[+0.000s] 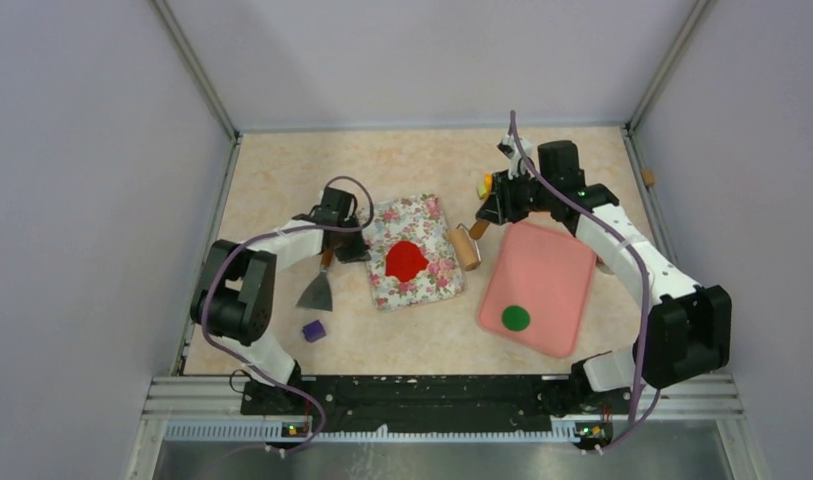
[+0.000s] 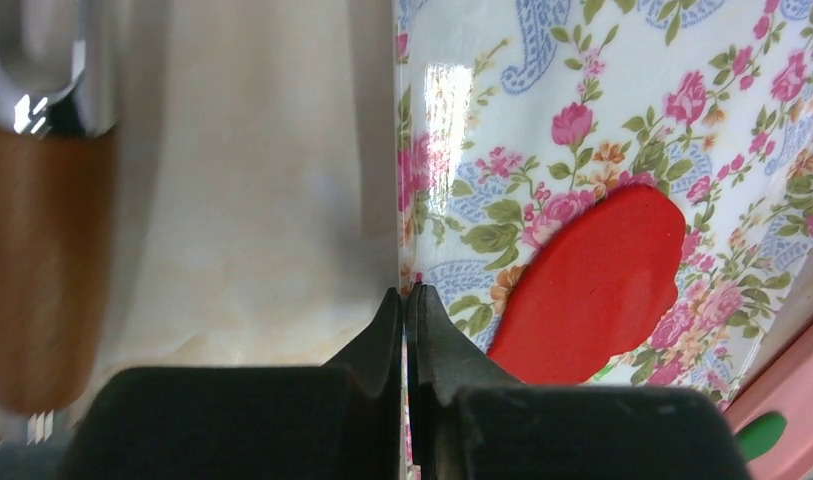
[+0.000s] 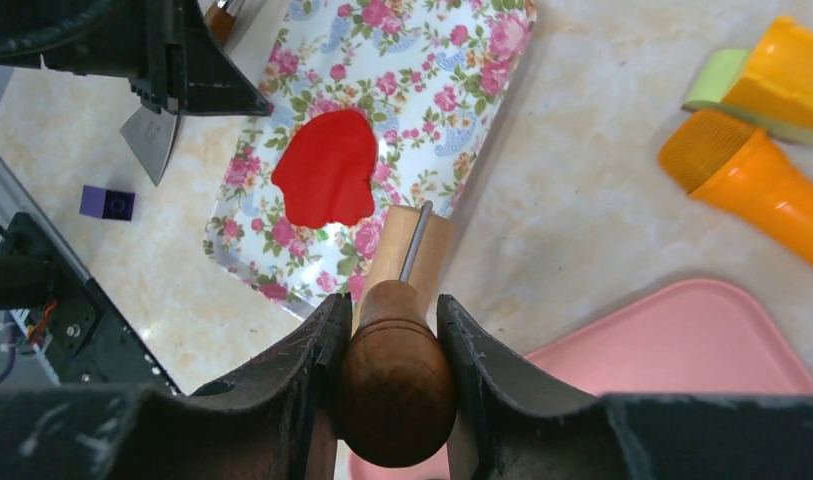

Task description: Roll out the dumpling wrappers from the dough

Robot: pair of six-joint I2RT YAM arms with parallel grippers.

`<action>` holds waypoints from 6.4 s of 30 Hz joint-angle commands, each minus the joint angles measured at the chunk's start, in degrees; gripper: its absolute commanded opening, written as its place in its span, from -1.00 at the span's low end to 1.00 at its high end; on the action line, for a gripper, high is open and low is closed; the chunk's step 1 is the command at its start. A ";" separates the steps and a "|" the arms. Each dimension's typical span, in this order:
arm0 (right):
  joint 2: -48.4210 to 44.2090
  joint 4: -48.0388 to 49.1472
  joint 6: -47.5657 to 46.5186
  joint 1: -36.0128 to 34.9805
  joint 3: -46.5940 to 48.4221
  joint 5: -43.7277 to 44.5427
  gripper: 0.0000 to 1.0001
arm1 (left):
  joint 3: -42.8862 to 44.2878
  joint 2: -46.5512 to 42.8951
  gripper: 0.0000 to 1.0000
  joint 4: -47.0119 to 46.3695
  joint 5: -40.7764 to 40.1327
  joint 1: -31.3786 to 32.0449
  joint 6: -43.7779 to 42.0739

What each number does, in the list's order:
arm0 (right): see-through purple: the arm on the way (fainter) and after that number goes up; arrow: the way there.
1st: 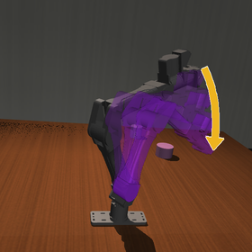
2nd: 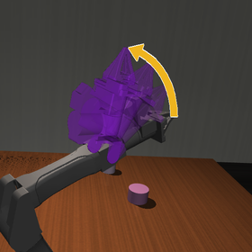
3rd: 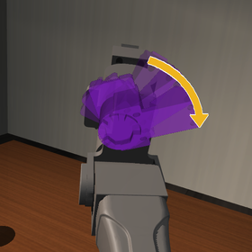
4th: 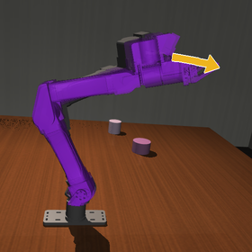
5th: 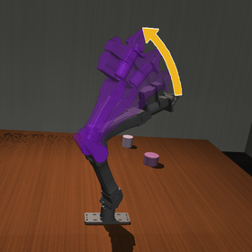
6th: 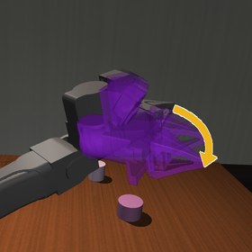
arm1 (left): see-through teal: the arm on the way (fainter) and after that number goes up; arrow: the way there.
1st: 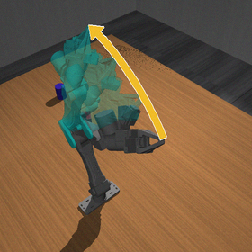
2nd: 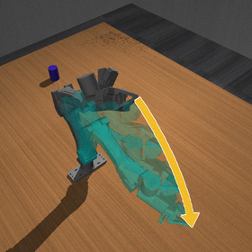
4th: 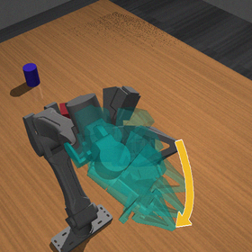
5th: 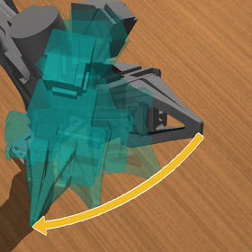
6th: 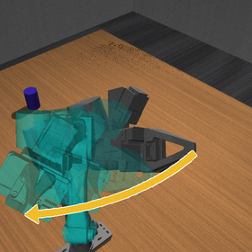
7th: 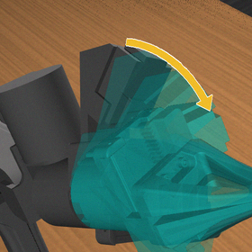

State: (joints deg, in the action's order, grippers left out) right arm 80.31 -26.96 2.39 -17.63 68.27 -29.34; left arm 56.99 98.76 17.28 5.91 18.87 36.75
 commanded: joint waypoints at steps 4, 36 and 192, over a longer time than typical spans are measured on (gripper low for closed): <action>-1.09 9.49 5.50 -5.15 -1.85 -3.97 -1.00 | -7.23 -7.10 -0.28 2.92 0.52 -2.28 -3.11; 11.29 23.52 20.13 -9.44 -3.00 -11.25 -1.00 | -11.10 -9.24 -0.32 -47.49 23.85 16.16 -47.05; 7.58 13.14 -3.92 -9.88 2.20 -7.43 -1.00 | -6.59 -5.69 0.04 -34.11 18.36 13.93 -50.11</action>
State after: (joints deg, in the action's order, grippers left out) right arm 88.79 -7.31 1.34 -26.09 61.32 -29.08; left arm 54.43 101.19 -24.32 28.84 36.12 -10.70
